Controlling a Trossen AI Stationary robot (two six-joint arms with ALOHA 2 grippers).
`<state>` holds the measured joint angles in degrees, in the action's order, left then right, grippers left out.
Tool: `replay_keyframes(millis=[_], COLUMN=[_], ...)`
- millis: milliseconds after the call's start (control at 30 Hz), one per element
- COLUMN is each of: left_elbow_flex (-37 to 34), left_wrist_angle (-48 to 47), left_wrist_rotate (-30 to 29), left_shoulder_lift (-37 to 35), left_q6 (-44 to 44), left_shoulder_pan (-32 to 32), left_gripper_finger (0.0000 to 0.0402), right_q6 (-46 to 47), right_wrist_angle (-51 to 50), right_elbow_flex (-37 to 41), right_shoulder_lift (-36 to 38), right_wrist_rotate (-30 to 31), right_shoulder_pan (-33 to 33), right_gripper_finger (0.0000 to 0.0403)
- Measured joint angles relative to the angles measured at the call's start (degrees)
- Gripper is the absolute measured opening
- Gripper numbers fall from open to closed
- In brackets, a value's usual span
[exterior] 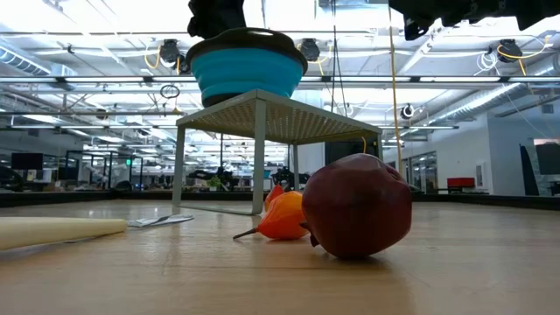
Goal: Pick & Place Fruit
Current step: Put the kiwi into the blue strainer bowl, then put the peach into the blue strainer bowl
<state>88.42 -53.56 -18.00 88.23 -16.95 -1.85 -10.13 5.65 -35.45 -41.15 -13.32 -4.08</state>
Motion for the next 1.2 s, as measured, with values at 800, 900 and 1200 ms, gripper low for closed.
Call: replay_keyframes(millis=[800, 900, 1200], left_elbow_flex=[0.02, 0.04, 0.04], left_wrist_angle=[0.17, 0.31, 0.73], left_wrist_rotate=[-0.07, -0.26, -6.43], left_shoulder_lift=[-1.85, -3.51, -9.91], left_q6=[0.31, -0.47, -4.81], left_shoulder_pan=[-0.15, -0.15, -0.15], left_gripper_finger=[0.0312, 0.0313, 0.0312], right_q6=[0.0, 0.0, 0.0], right_wrist_angle=[0.0, 0.0, 0.02], right_elbow_flex=[0.0, 0.01, 0.0], right_shoulder_lift=[0.0, 0.0, -0.02], right_wrist_rotate=[-0.02, -0.02, -0.04], right_shoulder_pan=[-0.02, -0.01, 0.0], right_gripper_finger=[0.0004, 0.0004, 0.0004])
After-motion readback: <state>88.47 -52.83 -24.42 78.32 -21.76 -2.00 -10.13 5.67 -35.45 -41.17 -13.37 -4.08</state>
